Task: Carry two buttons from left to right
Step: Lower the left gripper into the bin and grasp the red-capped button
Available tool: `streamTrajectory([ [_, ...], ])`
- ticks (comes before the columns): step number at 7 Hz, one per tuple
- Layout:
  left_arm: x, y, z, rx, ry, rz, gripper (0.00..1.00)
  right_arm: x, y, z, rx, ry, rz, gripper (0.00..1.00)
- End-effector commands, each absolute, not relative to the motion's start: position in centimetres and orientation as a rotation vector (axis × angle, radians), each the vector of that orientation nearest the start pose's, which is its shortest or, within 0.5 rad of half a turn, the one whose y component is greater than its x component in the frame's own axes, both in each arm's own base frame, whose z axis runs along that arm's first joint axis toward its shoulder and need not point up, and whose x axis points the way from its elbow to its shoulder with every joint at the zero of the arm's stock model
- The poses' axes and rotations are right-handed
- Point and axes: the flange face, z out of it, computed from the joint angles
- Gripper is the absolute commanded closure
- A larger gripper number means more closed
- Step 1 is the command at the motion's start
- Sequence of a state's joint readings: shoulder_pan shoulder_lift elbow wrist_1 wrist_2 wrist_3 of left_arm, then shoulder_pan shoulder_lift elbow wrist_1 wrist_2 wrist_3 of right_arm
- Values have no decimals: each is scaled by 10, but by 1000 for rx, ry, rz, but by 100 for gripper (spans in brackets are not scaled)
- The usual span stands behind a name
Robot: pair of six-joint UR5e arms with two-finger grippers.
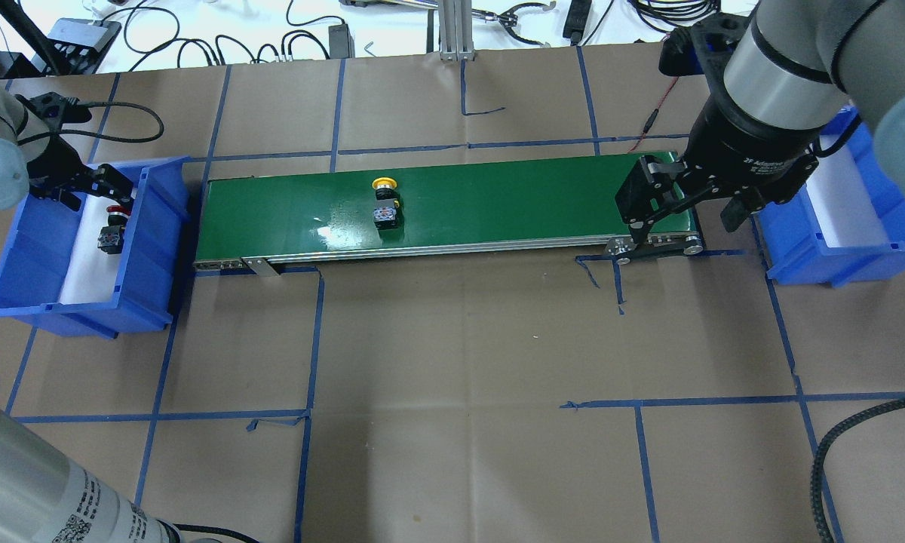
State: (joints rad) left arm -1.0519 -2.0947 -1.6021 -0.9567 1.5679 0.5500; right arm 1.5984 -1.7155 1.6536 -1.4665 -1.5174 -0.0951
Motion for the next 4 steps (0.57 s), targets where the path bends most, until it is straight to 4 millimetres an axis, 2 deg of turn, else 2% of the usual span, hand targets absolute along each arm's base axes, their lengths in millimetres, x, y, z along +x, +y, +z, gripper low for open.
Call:
streamTrajectory([
  [1, 207, -629, 201, 46, 3121, -60, 1, 150, -422, 503, -188, 3082, 64, 0],
  [2, 205, -626, 195, 50, 3126, -45, 1, 150, -422, 503, -187, 3080, 63, 0],
  [3, 206, -626, 197, 46, 3124, -49, 10, 150, -422, 503, -187, 3080, 63, 0],
  [4, 206, -628, 204, 43, 3118, -65, 38, 150, -422, 504, -188, 3082, 61, 0],
])
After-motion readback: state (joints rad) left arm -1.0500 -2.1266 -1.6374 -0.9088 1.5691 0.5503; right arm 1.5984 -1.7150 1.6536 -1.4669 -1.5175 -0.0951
